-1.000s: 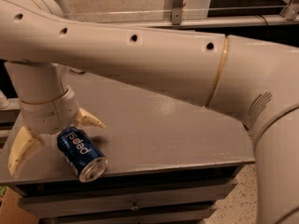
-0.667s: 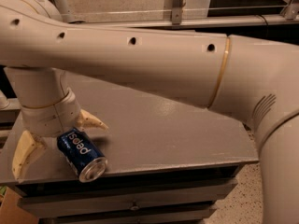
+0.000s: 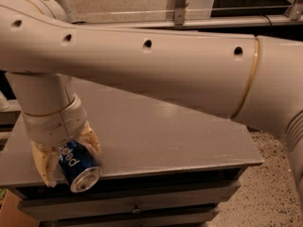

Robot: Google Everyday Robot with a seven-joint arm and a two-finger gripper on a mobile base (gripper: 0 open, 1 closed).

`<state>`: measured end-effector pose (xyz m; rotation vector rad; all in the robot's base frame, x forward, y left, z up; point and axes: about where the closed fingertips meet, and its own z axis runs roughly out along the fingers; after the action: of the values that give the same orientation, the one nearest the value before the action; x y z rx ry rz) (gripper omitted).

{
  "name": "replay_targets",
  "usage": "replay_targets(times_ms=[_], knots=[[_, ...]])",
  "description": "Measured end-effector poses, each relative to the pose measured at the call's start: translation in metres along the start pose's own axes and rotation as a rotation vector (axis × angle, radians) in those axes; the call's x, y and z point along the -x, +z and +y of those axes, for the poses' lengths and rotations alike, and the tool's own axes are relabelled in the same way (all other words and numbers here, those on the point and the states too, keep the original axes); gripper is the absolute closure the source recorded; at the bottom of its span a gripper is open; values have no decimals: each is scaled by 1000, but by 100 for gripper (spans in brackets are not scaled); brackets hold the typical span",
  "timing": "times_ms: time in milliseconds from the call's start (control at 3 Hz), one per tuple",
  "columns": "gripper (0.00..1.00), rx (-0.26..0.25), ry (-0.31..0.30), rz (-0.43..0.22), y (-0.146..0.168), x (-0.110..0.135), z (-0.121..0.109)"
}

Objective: Place pepsi can upright

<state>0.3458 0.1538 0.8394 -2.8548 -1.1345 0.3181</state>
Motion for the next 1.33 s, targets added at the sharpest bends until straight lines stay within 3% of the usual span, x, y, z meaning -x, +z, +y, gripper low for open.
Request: replay_targets(times_ms=[667, 1000, 1333], knots=[[87, 8, -24, 0, -2, 7, 0], [100, -3, -29, 54, -19, -4, 0], [100, -48, -17, 199, -59, -17, 1]])
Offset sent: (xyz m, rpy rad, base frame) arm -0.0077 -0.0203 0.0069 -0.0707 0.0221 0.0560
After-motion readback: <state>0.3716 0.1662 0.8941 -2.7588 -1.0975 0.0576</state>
